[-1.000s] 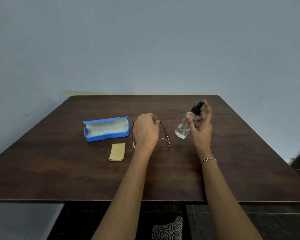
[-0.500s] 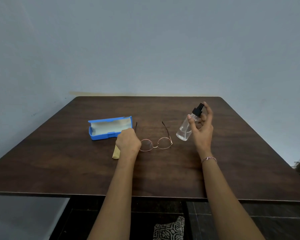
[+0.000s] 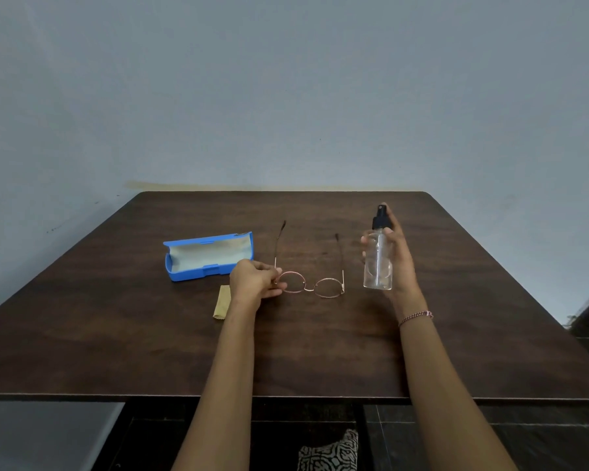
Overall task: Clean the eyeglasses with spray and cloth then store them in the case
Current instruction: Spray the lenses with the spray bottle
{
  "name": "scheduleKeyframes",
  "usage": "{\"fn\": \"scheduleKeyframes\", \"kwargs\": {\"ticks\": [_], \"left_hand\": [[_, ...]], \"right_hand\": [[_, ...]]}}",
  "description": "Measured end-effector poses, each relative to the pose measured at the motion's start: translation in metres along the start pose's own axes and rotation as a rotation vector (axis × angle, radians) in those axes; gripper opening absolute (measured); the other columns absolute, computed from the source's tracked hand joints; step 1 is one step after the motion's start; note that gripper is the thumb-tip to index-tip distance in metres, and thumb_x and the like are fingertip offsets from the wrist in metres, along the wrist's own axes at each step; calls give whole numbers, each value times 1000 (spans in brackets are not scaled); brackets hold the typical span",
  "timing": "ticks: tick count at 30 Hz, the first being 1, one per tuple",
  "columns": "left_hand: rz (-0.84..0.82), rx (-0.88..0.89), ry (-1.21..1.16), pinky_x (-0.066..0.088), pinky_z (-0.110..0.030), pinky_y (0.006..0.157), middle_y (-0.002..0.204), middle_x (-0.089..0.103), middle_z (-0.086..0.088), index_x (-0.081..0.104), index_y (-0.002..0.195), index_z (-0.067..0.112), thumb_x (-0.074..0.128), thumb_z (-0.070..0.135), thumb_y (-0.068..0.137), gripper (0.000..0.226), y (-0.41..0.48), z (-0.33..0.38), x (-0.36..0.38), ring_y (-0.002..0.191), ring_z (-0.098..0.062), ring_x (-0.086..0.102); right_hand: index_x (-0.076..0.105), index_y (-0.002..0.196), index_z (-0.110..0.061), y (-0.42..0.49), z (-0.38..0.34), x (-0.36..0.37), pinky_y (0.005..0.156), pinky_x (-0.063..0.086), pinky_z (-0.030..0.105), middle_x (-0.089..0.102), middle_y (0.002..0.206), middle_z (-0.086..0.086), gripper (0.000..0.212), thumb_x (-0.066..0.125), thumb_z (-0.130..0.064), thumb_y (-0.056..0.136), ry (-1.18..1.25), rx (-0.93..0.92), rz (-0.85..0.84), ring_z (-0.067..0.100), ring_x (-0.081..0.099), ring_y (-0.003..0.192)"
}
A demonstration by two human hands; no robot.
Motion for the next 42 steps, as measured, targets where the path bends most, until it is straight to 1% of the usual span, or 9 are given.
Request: {"fn": "scheduleKeyframes", "kwargs": {"ticks": [2, 5, 11, 15, 18, 22, 27, 36, 42], "left_hand": [[0, 55, -54, 57, -25, 57, 85, 65, -13, 61, 87, 3, 64, 5, 86, 4, 1, 2, 4, 60, -16, 69], [13, 213, -143, 56, -21, 54, 79, 63, -10, 61, 81, 5, 64, 3, 86, 6, -1, 14, 12, 57, -13, 67], [76, 521, -67, 58, -27, 73, 83, 70, -6, 65, 84, 14, 65, 4, 85, 11, 1, 42, 26, 71, -8, 69], [120, 657, -3, 58, -31, 76, 88, 67, -4, 66, 82, 19, 66, 4, 83, 16, 4, 45, 29, 78, -7, 69], [152, 717, 39, 58, -32, 76, 85, 65, 3, 68, 83, 21, 69, 6, 81, 15, 6, 43, 30, 81, -9, 67], [172, 780, 20, 57, -30, 74, 83, 62, 5, 70, 84, 16, 71, 8, 80, 9, 5, 46, 30, 80, -10, 65], [209, 866, -3, 53, -18, 73, 84, 62, 2, 71, 87, 11, 70, 9, 81, 7, 1, 52, 29, 80, -5, 63], [225, 916, -33, 49, -9, 71, 85, 62, 3, 70, 88, 12, 69, 5, 81, 10, -5, 54, 26, 83, 1, 62], [231, 917, -39, 50, -11, 71, 86, 62, 3, 70, 90, 14, 69, 7, 81, 11, -4, 53, 24, 82, -6, 63]], "right_hand": [[44, 137, -29, -2, 2, 2, 56, 51, 21, 61, 80, 5, 41, 43, -23, 96, 53, 48, -45, 11, 61, 68], [42, 138, -34, -3, 3, 8, 57, 49, 25, 57, 83, 7, 46, 48, -31, 92, 39, 62, -117, 14, 57, 66], [35, 137, -44, -13, 3, 24, 57, 53, 36, 56, 89, 11, 57, 62, -38, 87, 15, 106, -243, 22, 59, 66], [35, 135, -50, -20, 2, 33, 54, 53, 36, 55, 114, 14, 66, 66, -17, 86, -445, -10, -251, 20, 58, 58], [35, 135, -48, -21, 6, 40, 53, 54, 34, 63, 90, 4, 66, 64, -13, 87, -757, -103, -286, 15, 57, 51], [32, 133, -54, -22, 5, 47, 61, 46, 18, 63, 92, -7, 69, 60, -15, 84, -1051, -194, -217, 0, 53, 56], [24, 134, -51, -23, 12, 61, 76, 54, 37, 63, 108, -6, 70, 58, -19, 83, -1361, -242, -185, 17, 61, 85], [30, 130, -42, -27, 11, 66, 74, 49, 34, 63, 108, -5, 58, 58, -20, 84, -1451, -274, -159, 22, 62, 91], [32, 129, -46, -28, 6, 59, 66, 42, 29, 62, 105, -11, 62, 57, -17, 81, -1356, -253, -103, 21, 60, 88]]}}
Point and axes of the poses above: each hand's wrist, its own y-axis towards the middle knuckle, its own x-axis out of the palm, z = x × y, the point moved 6 cm from there along y, towards the middle knuckle
